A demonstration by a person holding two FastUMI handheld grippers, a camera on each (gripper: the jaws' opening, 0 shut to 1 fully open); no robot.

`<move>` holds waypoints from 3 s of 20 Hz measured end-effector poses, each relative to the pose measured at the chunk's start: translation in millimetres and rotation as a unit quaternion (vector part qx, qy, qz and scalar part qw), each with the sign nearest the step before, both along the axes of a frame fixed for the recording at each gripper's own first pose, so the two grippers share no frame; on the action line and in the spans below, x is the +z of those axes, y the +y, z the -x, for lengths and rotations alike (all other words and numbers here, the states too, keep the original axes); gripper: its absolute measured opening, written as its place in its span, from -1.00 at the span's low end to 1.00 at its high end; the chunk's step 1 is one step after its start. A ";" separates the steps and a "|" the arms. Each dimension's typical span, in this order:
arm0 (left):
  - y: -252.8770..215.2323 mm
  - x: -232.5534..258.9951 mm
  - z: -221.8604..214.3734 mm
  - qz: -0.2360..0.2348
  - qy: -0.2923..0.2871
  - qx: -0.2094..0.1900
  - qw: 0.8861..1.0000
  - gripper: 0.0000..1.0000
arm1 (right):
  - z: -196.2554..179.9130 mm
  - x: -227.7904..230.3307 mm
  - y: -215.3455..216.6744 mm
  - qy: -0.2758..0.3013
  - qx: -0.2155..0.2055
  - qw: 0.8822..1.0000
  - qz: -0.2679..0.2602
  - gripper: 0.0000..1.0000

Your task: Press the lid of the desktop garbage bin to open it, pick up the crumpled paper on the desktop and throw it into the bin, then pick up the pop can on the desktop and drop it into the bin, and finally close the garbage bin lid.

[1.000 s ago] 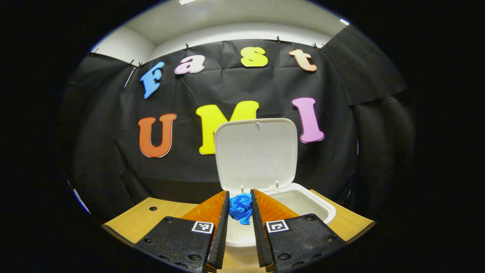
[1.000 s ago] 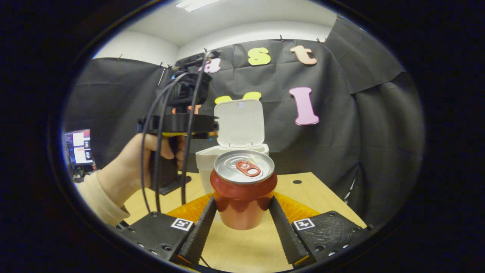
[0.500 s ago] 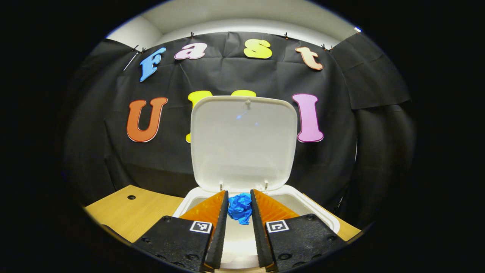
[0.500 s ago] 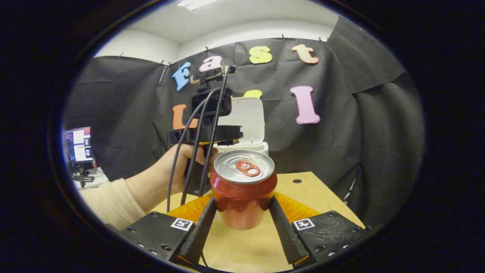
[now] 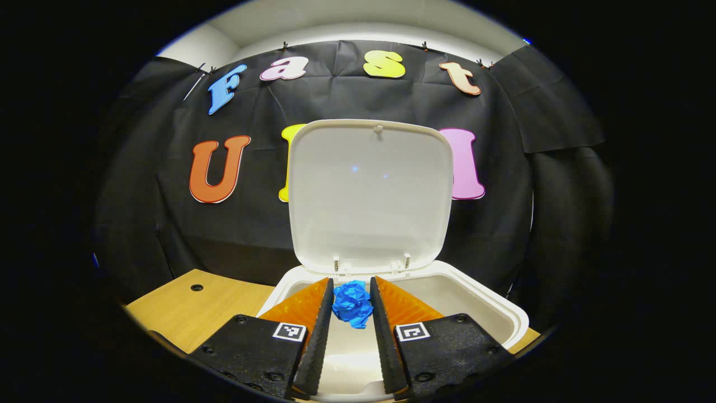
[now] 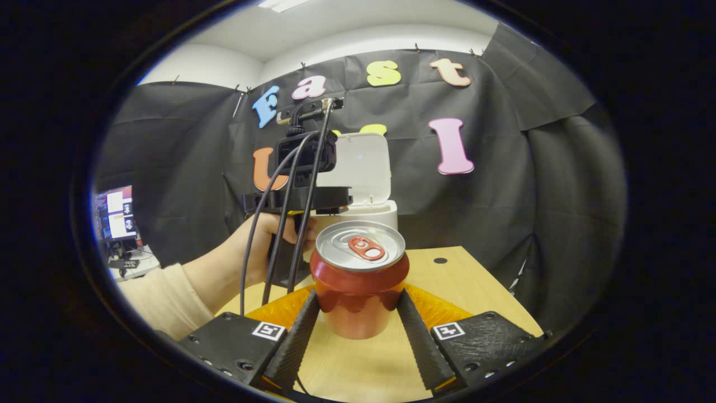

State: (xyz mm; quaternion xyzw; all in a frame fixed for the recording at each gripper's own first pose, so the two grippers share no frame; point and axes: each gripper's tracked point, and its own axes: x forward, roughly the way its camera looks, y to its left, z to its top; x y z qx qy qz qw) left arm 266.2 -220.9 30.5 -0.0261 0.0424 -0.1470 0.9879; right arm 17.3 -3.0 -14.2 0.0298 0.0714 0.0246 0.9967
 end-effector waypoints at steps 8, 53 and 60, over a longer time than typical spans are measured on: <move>-11.5 26.2 31.6 0.017 -0.027 -0.031 0.999 0.64 | -2.3 -0.5 -3.3 -0.001 -0.006 1.000 0.004 0.61; 251.3 -53.3 220.9 0.018 -0.002 0.065 0.998 0.96 | -3.8 78.7 41.4 -0.013 -0.031 0.999 0.026 0.60; 252.0 -60.8 216.8 0.029 0.013 0.057 0.998 0.96 | -38.9 161.0 40.8 -0.064 -0.055 0.995 0.052 0.60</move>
